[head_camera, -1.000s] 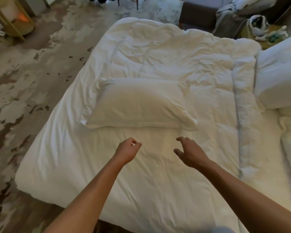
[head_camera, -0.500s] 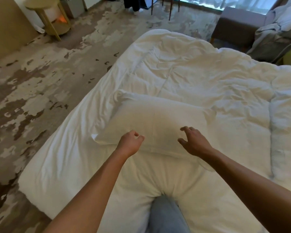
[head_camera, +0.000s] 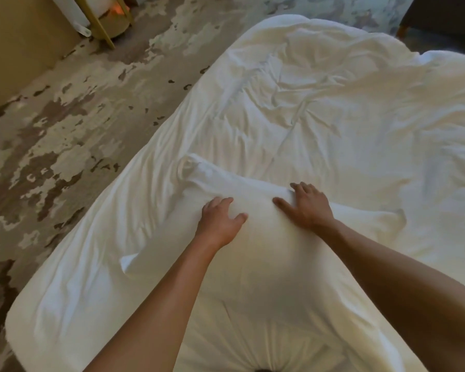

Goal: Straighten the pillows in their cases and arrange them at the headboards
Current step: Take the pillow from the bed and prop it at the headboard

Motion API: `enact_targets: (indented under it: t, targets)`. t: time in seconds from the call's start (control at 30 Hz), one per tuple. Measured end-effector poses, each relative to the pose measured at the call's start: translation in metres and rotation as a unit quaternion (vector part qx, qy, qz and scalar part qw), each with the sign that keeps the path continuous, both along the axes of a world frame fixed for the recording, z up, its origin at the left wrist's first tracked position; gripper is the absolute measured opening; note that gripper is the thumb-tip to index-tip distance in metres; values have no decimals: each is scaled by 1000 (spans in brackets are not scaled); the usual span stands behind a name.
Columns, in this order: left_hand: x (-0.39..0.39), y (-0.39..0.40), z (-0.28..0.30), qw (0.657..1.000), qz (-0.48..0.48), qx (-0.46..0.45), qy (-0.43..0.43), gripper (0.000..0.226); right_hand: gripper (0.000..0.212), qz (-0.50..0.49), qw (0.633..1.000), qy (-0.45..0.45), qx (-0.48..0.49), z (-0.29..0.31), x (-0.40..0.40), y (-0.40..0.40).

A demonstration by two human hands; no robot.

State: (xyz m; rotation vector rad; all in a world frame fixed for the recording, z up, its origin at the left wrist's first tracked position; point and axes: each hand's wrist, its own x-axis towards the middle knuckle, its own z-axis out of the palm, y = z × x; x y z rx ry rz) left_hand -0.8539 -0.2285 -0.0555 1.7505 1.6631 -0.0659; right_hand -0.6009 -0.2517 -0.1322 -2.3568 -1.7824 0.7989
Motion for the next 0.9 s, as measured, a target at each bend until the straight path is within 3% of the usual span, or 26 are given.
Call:
enact_targets:
  t: [0.3,0.5,0.63,0.73,0.9]
  targets:
    - [37,30,-43,984,-128,57,106,69,80,-27,998,-44,45,-32,-53,-92]
    - [33,11,-60,937,-260,102,211,76,80,-38,998,-34,37,-24,-99,-160]
    - [21,-1,-53,929,-276,107,221,76,76,-7,998,-32,54,-6,-95,-162]
    - [11,-12,-40,931,-264,107,227,72,62,-44,993,-43,103,9,-67,-138]
    - [-12,-42,-9,939,-247,87,224,69,77,-19,996,-87,32,21,-32,-128]
